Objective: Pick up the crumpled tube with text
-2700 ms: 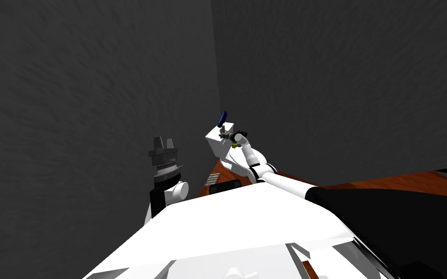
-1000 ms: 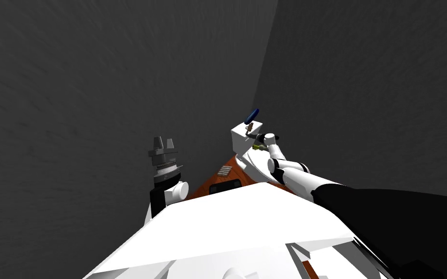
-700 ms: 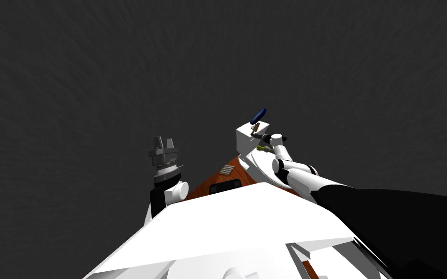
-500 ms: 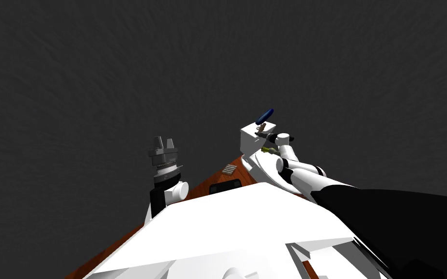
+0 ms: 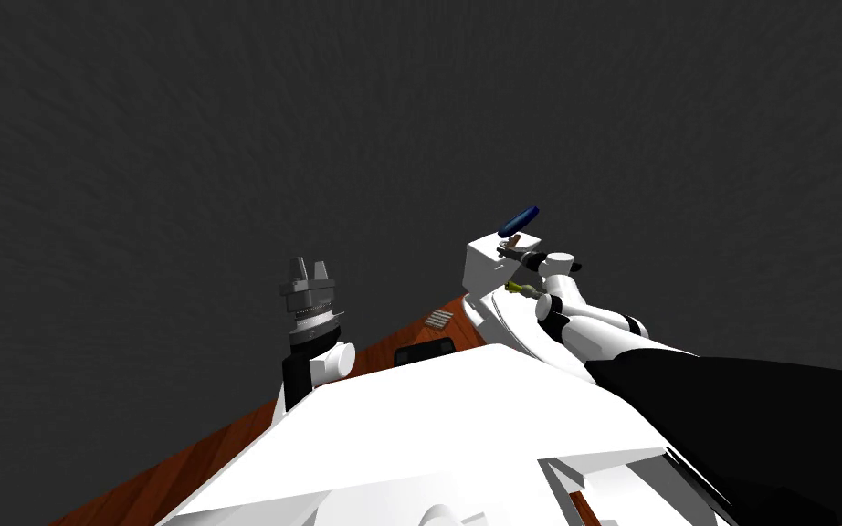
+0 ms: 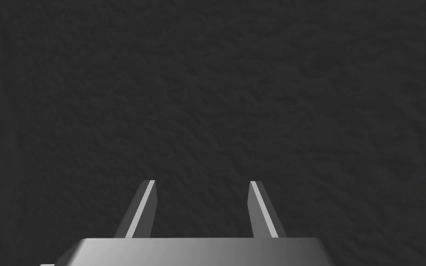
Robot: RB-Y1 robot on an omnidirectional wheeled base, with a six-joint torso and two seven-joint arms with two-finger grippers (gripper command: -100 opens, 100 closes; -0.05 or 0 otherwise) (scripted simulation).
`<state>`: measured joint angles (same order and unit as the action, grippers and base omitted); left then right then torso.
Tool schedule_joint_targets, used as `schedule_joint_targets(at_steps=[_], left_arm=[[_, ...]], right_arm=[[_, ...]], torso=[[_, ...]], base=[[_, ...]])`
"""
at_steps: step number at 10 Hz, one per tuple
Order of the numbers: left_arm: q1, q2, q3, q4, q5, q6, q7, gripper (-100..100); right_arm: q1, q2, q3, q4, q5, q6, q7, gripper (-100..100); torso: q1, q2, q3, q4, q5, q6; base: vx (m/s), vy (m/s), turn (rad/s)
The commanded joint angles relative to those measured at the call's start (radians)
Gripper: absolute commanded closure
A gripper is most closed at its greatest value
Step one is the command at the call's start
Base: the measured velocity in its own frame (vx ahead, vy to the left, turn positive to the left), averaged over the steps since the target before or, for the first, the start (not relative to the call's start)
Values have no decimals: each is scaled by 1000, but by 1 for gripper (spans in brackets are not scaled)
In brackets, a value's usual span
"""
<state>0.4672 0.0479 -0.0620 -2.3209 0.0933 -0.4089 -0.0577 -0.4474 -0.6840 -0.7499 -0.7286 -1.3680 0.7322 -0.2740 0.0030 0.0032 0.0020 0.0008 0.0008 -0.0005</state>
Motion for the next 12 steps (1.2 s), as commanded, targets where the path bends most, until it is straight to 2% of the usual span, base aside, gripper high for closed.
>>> schedule_joint_targets(at_steps=[1, 2, 3, 7, 8, 9, 10, 12], left_arm=[[0, 0, 0, 0, 0, 0, 0, 0], [0, 0, 0, 0, 0, 0, 0, 0], [0, 0, 0, 0, 0, 0, 0, 0], [0, 0, 0, 0, 0, 0, 0, 0], [0, 0, 0, 0, 0, 0, 0, 0], [0, 0, 0, 0, 0, 0, 0, 0], [1, 0, 0, 0, 0, 0, 0, 0], [0, 0, 0, 0, 0, 0, 0, 0]], right_arm=[[-2, -50, -48, 50, -41, 8, 48, -100], [1, -29, -31, 30, -28, 4, 23, -100], [0, -32, -35, 35, -31, 5, 33, 100], [0, -32, -35, 34, -31, 4, 32, 100], [0, -32, -35, 34, -31, 4, 32, 0], [-12, 18, 15, -5, 16, 1, -6, 100], [-12, 16, 17, 42, 16, 1, -1, 100], [-12, 20, 17, -5, 16, 1, -6, 100]], torso=[[0, 0, 0, 0, 0, 0], [0, 0, 0, 0, 0, 1], [-2, 0, 0, 0, 0, 2], [-5, -1, -1, -1, -1, 1], [-5, -1, -1, -1, -1, 1], [-5, -1, -1, 0, -1, 1], [-9, -1, -1, 0, -2, 4], [-15, 0, -3, -5, -8, 9]], base=[[-17, 69, 337], [-6, 21, 45], [0, 0, 0], [0, 0, 0], [0, 0, 0], [3, -68, -347], [30, -79, -327], [11, -20, -43]])
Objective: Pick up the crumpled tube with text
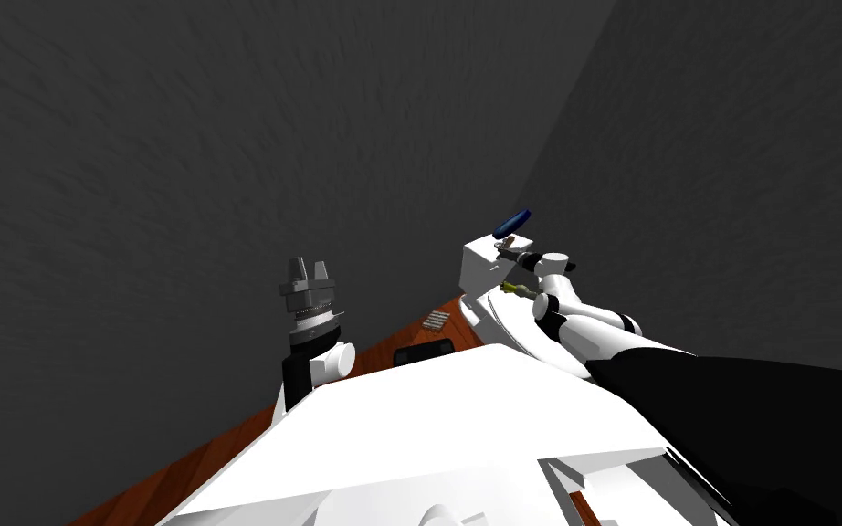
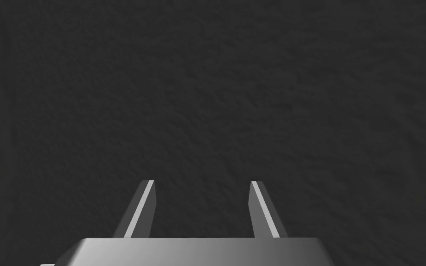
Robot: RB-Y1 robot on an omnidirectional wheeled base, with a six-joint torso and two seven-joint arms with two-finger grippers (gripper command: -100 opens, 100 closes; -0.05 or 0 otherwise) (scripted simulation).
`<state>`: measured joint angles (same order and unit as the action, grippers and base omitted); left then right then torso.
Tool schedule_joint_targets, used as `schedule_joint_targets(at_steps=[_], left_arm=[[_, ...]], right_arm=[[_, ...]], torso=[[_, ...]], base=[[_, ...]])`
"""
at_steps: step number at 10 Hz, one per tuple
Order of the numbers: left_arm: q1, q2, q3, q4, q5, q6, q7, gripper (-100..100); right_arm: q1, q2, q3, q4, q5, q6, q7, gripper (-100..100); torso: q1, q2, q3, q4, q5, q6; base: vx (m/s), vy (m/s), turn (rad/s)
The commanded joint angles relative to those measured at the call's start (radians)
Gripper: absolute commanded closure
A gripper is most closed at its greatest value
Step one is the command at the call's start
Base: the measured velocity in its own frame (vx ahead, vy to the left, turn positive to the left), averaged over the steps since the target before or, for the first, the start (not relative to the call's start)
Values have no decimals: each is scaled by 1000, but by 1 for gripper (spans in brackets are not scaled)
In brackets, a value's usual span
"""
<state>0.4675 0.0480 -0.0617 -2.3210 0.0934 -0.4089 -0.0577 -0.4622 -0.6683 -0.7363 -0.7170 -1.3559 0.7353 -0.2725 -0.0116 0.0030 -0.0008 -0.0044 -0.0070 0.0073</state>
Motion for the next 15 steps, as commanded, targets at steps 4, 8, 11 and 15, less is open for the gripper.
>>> schedule_joint_targets(at_steps=[4, 8, 11, 15], left_arm=[[0, 0, 0, 0, 0, 0, 0, 0], [0, 0, 0, 0, 0, 0, 0, 0], [0, 0, 0, 0, 0, 0, 0, 0], [0, 0, 0, 0, 0, 0, 0, 0]], right_arm=[[-7, 74, 69, -58, 62, -9, -61, 100], [-17, 144, 134, -135, 119, -15, -115, 100], [-27, 213, 199, -191, 177, -22, -168, 100], [-47, 319, 313, -305, 292, -36, -276, 100]], torso=[[-6, -2, -4, -6, -6, 2], [-9, -6, -7, -7, -7, 3], [-10, -7, -7, -8, -7, 2], [-6, -6, -7, -8, -7, -1]], base=[[22, -47, -173], [20, -36, -178], [36, -59, -235], [42, -50, -245]])
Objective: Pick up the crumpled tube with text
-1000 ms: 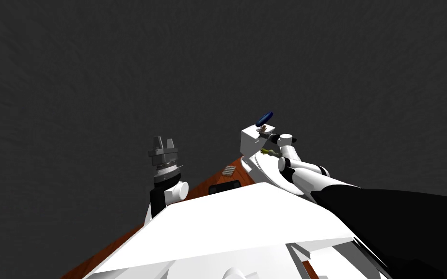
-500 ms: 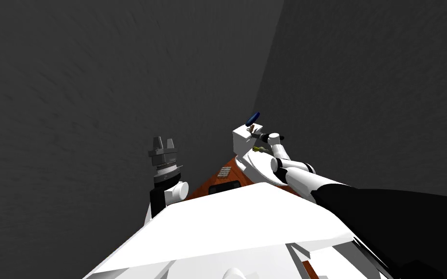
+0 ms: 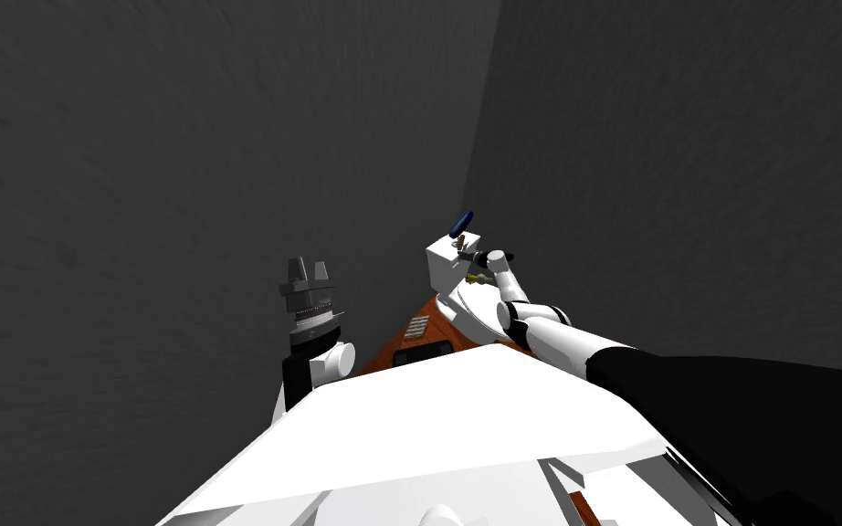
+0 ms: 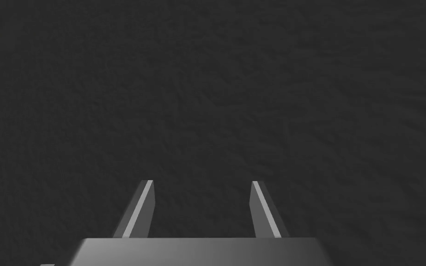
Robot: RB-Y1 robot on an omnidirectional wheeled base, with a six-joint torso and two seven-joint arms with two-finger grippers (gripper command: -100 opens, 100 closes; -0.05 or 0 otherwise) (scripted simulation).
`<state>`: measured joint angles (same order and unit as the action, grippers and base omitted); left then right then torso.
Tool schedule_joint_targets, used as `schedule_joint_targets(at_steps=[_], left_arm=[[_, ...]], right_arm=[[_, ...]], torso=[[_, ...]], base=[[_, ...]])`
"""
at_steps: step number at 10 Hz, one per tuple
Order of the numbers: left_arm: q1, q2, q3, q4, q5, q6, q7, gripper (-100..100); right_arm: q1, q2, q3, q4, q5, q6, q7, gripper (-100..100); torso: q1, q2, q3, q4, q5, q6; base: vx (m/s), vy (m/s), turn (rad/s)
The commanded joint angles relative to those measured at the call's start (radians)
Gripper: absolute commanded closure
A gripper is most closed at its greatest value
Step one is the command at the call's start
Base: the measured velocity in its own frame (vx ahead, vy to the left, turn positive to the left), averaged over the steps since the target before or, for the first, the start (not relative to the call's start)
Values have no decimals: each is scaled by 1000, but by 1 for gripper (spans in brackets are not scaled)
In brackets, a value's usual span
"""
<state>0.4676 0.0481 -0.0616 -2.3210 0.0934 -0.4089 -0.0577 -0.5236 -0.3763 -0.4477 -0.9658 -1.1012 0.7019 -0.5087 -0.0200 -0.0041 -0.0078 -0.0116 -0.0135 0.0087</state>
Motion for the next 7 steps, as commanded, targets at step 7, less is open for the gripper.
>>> schedule_joint_targets(at_steps=[7], left_arm=[[0, 0, 0, 0, 0, 0, 0, 0]], right_arm=[[-5, 178, 156, -183, 150, -16, -147, 100]], torso=[[4, 3, 1, 0, 0, -3]], base=[[37, -39, -200]])
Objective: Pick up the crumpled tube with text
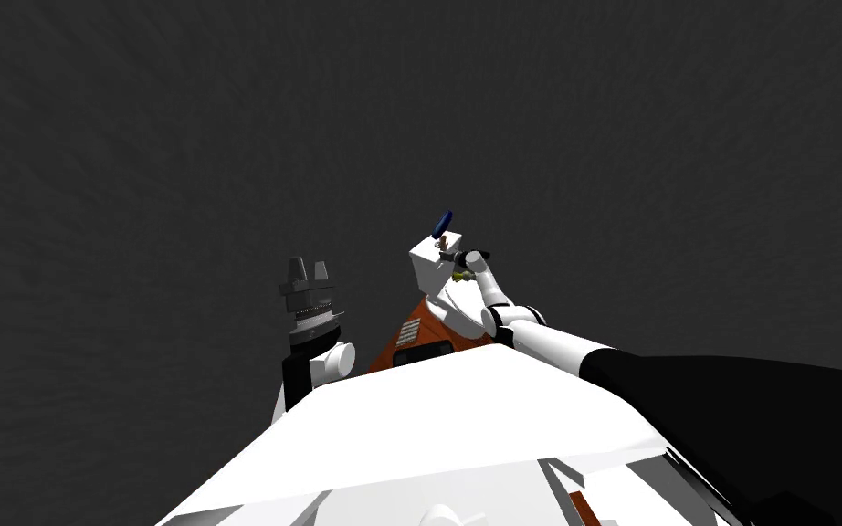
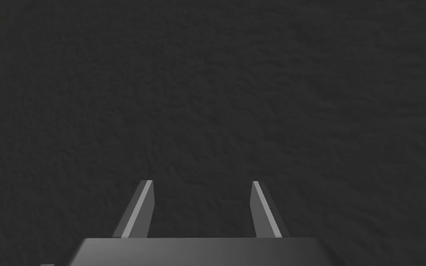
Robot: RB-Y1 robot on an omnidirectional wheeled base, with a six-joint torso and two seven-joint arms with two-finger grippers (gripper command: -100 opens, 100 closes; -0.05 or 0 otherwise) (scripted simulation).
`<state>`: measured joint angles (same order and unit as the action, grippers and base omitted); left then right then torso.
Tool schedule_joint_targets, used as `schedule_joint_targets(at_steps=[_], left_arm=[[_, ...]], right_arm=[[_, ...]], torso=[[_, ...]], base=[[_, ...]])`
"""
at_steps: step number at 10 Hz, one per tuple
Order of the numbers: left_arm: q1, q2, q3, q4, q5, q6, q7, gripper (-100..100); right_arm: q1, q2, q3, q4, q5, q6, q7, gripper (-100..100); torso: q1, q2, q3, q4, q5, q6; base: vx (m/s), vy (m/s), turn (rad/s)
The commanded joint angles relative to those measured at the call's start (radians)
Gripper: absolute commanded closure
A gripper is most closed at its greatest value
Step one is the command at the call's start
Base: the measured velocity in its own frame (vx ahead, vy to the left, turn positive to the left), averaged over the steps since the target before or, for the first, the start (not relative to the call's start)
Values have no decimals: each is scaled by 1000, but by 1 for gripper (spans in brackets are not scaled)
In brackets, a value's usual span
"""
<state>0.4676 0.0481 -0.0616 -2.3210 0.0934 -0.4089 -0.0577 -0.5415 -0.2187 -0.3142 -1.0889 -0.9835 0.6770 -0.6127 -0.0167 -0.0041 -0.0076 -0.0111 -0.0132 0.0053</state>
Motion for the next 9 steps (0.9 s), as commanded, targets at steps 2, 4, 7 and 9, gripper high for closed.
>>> schedule_joint_targets(at_steps=[2, 4, 7, 9], left_arm=[[0, 0, 0, 0, 0, 0, 0, 0], [0, 0, 0, 0, 0, 0, 0, 0], [0, 0, 0, 0, 0, 0, 0, 0], [0, 0, 0, 0, 0, 0, 0, 0]], right_arm=[[13, 42, 39, -40, 35, 9, -43, 100], [3, 90, 87, -94, 76, 3, -80, 100], [-7, 155, 148, -178, 136, -4, -151, 100], [-2, 176, 159, -162, 140, -19, -132, 100]], torso=[[0, -1, -1, -1, 0, 0], [2, 2, 0, -1, 0, -2], [2, -1, -1, -2, 0, -3], [2, -1, -1, -1, 0, -2]], base=[[44, -34, -181], [25, -26, -180], [53, -34, -223], [38, -23, -144]])
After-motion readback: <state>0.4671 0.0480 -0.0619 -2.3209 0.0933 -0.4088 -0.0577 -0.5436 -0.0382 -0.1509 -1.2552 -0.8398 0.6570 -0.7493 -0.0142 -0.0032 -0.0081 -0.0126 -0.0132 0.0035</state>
